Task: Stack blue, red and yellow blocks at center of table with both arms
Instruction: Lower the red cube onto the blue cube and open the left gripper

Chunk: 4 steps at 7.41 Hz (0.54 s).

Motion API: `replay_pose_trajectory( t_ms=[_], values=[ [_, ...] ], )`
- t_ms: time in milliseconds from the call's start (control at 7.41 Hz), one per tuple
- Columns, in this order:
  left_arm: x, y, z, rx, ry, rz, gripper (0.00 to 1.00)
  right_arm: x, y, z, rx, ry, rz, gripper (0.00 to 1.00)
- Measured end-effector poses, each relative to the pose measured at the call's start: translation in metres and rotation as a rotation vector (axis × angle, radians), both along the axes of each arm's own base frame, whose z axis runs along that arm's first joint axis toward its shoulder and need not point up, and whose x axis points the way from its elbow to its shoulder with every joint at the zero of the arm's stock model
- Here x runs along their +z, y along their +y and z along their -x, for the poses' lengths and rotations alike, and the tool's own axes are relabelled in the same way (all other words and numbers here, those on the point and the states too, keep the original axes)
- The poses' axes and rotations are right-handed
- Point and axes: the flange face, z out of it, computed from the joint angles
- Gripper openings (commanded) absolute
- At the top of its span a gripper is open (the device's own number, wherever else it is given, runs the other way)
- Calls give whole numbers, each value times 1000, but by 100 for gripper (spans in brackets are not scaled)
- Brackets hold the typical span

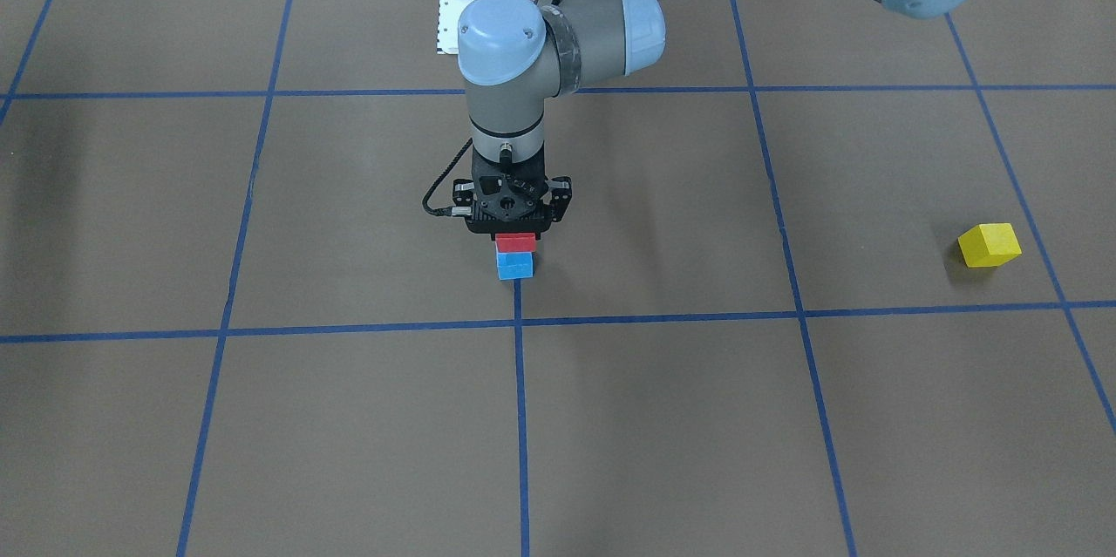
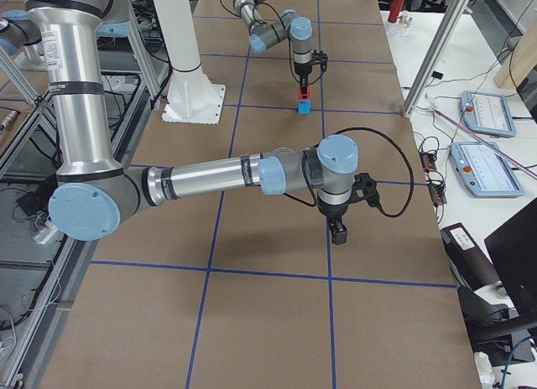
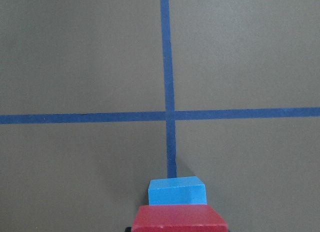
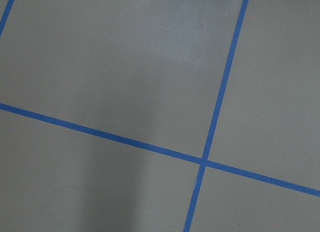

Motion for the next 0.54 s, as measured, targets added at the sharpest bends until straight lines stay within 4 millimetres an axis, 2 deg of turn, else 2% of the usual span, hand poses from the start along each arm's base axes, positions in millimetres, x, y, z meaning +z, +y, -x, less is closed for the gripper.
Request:
replay_pose_trajectory(
  t_ms=[540],
  values=[
    [0,6,-7,-35,6,41,24,-1,0,0,1,-1,0,100]
  ],
)
